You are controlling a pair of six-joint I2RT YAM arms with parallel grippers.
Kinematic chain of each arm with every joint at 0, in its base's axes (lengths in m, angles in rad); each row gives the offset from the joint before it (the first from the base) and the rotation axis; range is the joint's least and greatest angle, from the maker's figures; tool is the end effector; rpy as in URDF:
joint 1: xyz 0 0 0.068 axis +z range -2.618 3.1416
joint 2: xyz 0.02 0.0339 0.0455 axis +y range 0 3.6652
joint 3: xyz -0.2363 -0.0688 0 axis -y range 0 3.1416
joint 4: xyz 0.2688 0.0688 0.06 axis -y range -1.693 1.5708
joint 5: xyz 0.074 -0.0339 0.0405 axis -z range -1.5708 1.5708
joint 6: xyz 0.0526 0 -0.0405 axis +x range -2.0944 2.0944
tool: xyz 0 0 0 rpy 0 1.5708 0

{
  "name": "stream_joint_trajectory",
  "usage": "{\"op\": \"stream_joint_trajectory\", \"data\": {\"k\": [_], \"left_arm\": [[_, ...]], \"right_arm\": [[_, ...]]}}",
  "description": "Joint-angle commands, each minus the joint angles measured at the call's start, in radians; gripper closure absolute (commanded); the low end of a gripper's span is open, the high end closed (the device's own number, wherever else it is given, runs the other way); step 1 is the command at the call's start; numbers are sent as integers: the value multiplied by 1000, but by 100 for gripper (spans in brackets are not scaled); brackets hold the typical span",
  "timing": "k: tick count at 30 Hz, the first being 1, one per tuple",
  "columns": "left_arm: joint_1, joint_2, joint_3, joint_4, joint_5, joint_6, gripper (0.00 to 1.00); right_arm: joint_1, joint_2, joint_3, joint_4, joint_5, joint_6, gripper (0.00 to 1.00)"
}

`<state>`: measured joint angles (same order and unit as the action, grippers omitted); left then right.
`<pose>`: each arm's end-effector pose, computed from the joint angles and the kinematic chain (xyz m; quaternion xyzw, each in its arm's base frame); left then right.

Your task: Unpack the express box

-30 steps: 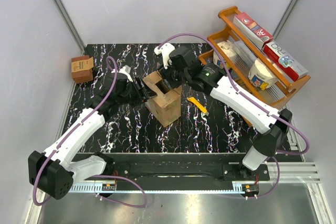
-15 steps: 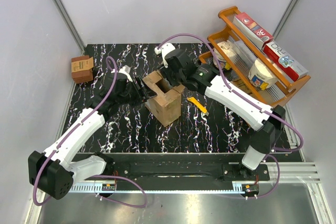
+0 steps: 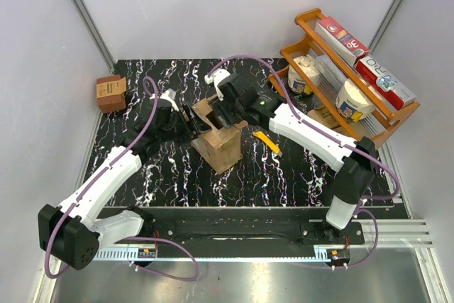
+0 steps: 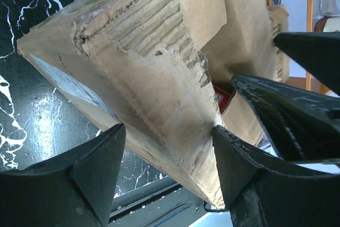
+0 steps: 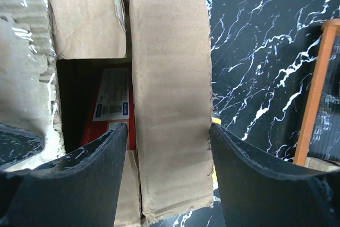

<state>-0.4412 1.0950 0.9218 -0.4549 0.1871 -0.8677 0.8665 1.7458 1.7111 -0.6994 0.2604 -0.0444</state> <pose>0.2568 -0.1321 0.2625 -0.1463 0.8759 -0.3412 0.3080 0.2852 0.3148 0.3132 -0.3512 0.8369 0.0522 0.4167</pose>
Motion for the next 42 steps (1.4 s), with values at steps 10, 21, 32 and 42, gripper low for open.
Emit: {"op": "stream_joint_trajectory", "data": {"k": [10, 21, 32, 42], "left_arm": [[4, 12, 25, -5, -8, 35, 28], [4, 49, 110, -33, -29, 78, 11], [-24, 166, 261, -128, -159, 113, 6], [-86, 282, 388, -284, -320, 139, 11]], "right_arm": [[2, 50, -19, -8, -116, 5, 49], [26, -6, -27, 3, 8, 177, 99], [66, -51, -114, 60, 131, 371, 100], [68, -42, -103, 58, 163, 373, 100]]}}
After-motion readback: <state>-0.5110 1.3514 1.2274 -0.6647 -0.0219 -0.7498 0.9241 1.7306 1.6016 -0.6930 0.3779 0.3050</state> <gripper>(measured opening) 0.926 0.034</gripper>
